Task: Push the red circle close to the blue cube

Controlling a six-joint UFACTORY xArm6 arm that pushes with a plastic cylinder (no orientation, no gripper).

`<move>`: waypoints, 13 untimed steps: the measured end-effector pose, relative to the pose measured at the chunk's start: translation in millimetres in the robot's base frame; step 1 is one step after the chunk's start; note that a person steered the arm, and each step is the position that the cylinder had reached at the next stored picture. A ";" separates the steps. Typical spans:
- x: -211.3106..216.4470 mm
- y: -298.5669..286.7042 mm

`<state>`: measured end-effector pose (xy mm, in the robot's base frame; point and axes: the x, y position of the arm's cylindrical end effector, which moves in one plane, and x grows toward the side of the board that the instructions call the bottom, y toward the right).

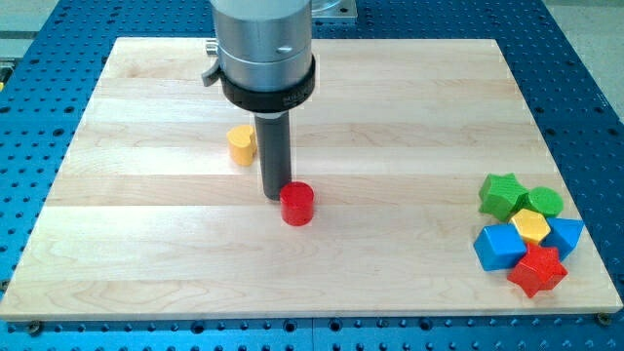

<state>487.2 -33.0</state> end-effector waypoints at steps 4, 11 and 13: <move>62.1 1.2; 51.3 170.2; 51.2 160.4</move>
<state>538.4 127.4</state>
